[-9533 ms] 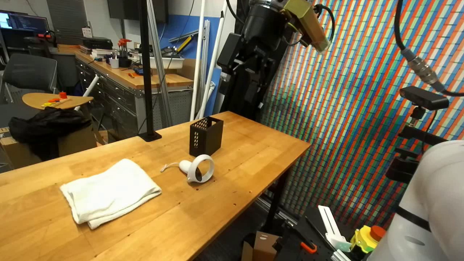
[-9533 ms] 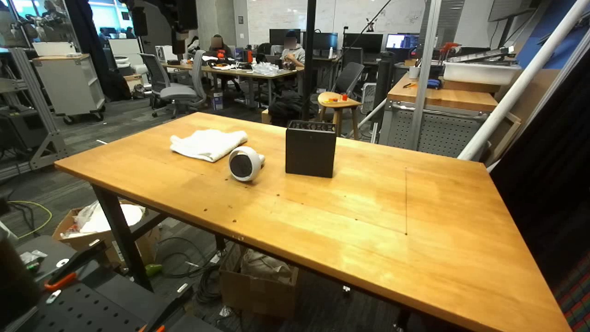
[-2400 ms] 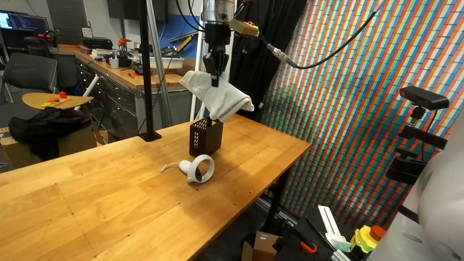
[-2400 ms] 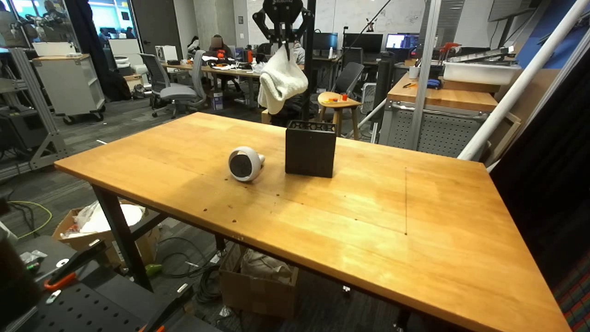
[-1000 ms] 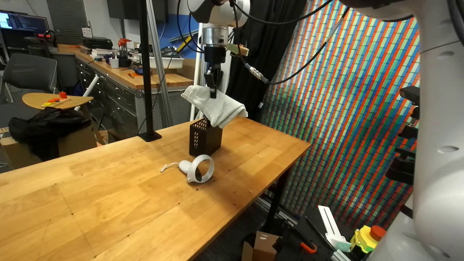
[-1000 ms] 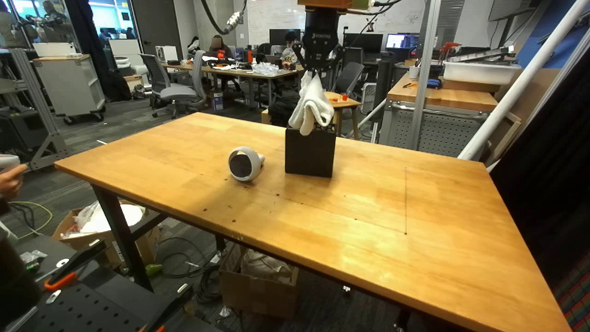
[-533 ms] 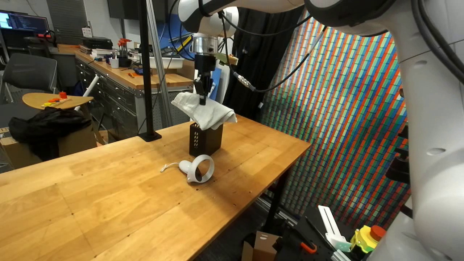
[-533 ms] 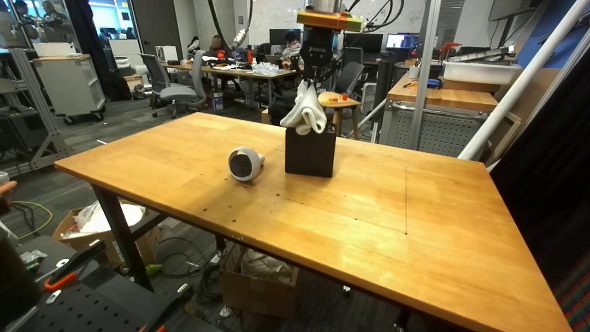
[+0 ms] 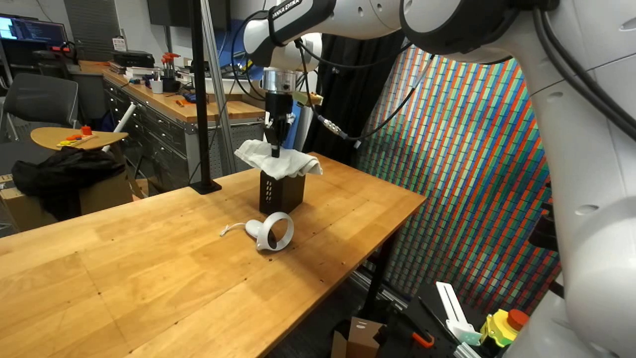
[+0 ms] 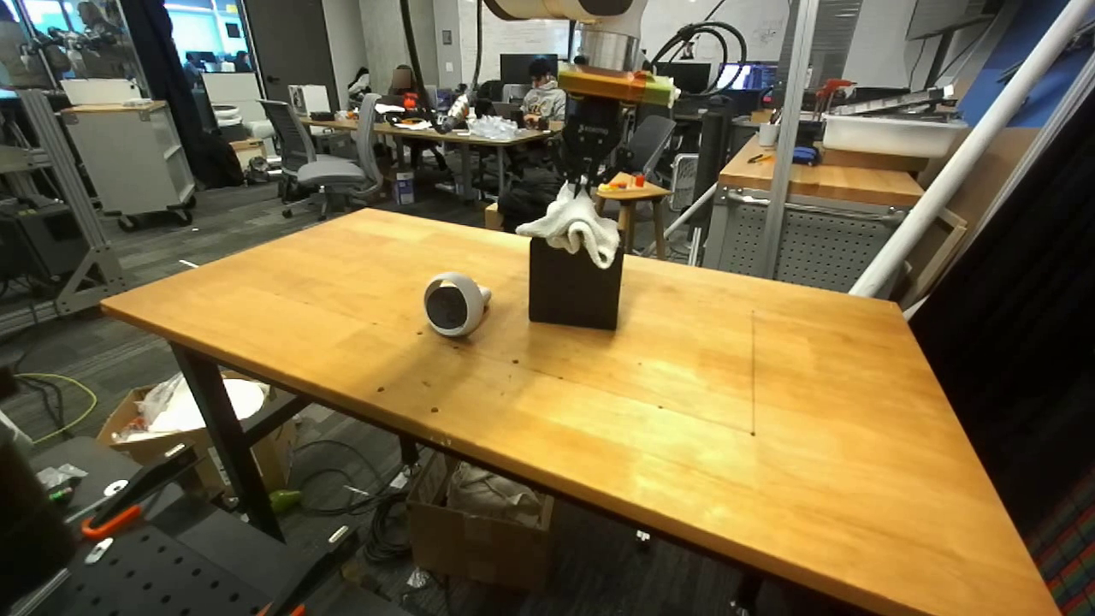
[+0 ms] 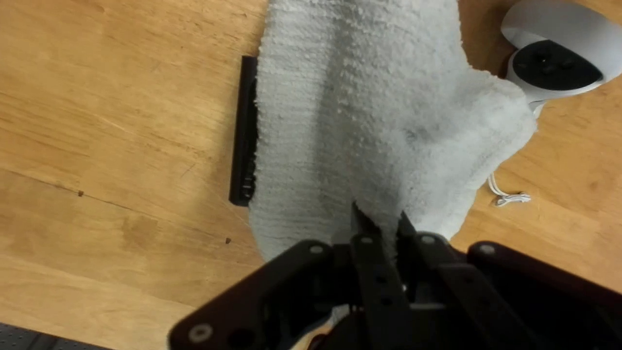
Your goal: Pick up the towel and put it in the black object
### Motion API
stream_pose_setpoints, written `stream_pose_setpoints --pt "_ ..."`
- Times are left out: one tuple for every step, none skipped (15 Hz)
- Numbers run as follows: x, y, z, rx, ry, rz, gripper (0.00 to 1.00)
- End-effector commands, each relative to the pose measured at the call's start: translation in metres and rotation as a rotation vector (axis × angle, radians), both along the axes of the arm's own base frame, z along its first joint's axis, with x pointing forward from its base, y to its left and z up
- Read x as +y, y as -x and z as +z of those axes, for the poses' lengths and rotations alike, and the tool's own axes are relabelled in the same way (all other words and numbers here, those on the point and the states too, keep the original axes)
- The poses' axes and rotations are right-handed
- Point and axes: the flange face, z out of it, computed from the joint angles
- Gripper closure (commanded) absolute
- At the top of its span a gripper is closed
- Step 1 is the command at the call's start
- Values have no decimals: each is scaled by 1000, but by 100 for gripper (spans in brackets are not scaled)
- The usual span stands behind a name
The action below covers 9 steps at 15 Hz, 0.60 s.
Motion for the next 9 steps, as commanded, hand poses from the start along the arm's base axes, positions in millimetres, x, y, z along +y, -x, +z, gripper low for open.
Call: stream_pose_setpoints --pt "-11 -1 -5 -29 -32 -44 97" --pt "-13 2 -8 -27 -36 -52 97" --pt "-13 4 -9 -26 -36 -59 97" --pt "-13 6 -9 -26 -39 -61 97" --pt "-12 6 -11 -24 -39 -65 97" --pt "-11 7 -14 -21 -41 -68 97" --pt "-10 7 -18 -17 -52 -74 97" --pt "-8 7 -21 -12 -59 -78 97" --pt "-7 9 -25 -5 -62 -83 97"
